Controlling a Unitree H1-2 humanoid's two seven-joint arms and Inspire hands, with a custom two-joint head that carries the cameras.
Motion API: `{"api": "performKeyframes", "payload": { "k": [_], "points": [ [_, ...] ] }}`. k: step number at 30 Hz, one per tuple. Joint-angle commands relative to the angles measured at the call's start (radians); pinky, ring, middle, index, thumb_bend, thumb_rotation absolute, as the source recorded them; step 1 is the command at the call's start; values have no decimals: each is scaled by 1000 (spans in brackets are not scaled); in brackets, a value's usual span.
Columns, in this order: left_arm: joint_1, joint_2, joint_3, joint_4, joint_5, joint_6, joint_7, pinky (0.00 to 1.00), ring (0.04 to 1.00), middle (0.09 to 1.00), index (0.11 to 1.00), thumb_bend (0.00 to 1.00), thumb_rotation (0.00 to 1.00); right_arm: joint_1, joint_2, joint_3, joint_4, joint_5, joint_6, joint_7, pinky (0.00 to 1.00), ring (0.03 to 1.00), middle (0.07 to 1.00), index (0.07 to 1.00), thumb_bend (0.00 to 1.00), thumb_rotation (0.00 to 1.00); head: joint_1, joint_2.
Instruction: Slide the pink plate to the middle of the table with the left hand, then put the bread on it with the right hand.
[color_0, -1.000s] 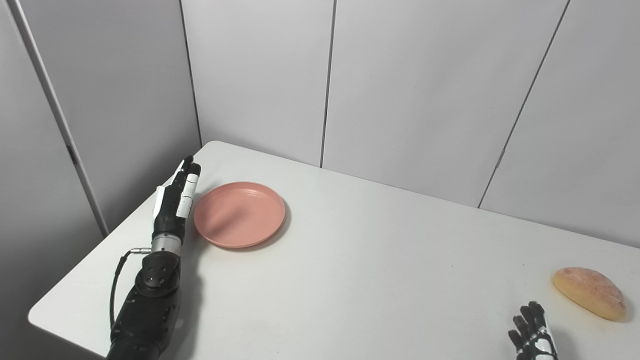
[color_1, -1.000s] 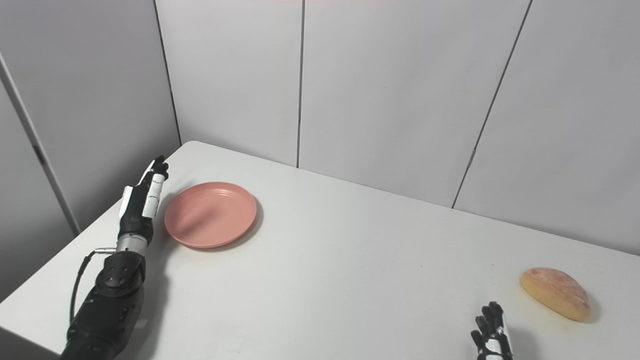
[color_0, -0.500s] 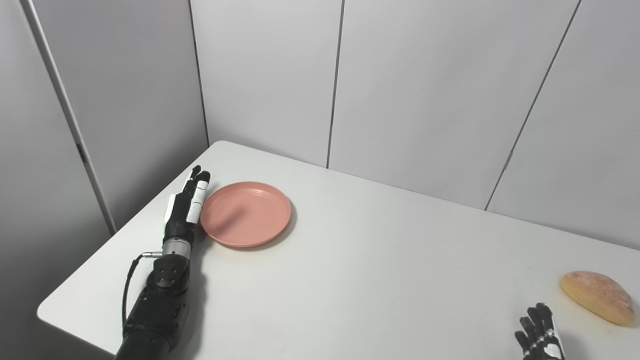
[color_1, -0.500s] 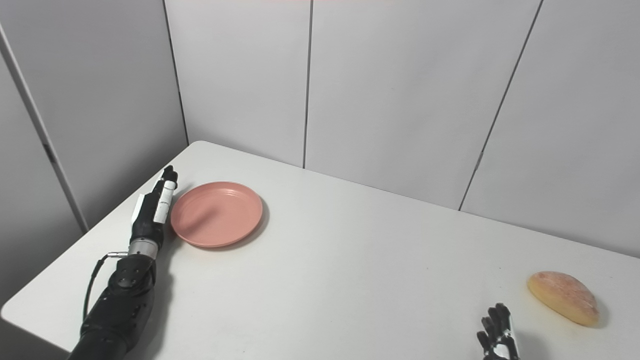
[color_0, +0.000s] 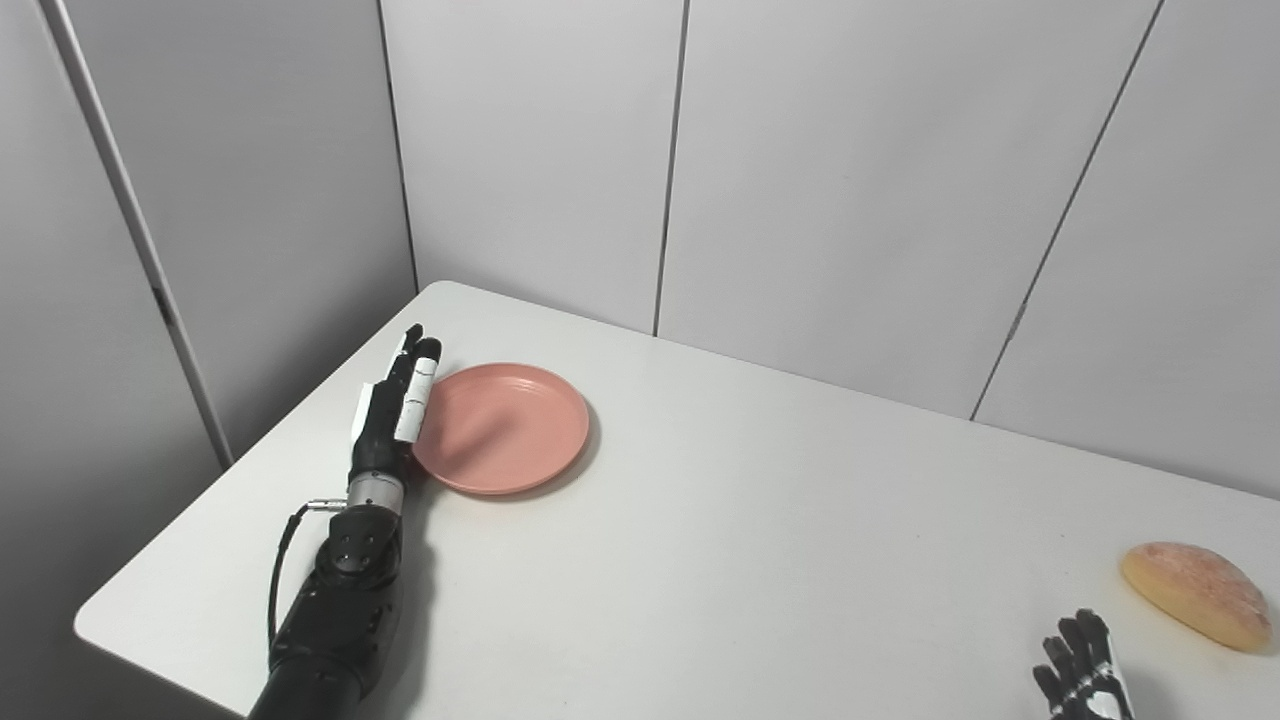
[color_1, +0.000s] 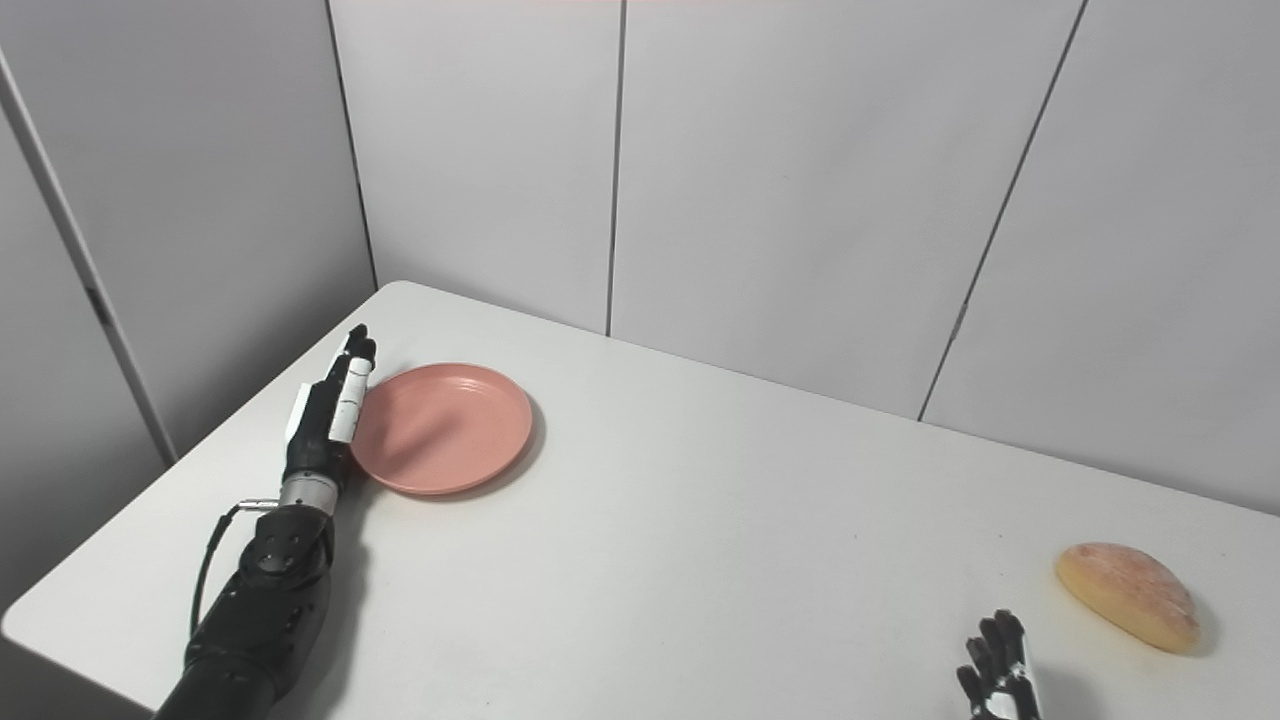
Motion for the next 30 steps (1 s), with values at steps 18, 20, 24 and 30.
{"api": "performKeyframes", "payload": {
  "k": [18, 20, 24, 30],
  "points": [
    [-46, -82, -43, 38, -35, -45, -17, 976, 949, 972, 974, 752, 1000, 7, -4, -1, -39, -6, -15, 0, 1000, 1000, 1000, 1000, 590, 924, -7, 8],
    [-47, -87, -46, 38, -36, -42, -16, 961, 943, 966, 969, 755, 1000, 6, -4, -1, -37, -1, -15, 2, 1000, 1000, 1000, 1000, 589, 921, -7, 8],
    [-41, -104, -57, 14, -33, -31, -18, 959, 931, 951, 952, 760, 1000, 6, -4, 1, -39, -11, -18, -1, 1000, 1000, 1000, 1000, 579, 937, -9, 12],
    [-35, -129, -82, -18, -21, -6, -14, 938, 919, 930, 930, 761, 1000, 4, 0, -1, -34, -1, -18, -1, 1000, 1000, 1000, 1000, 586, 916, -14, 14]
  ]
}}
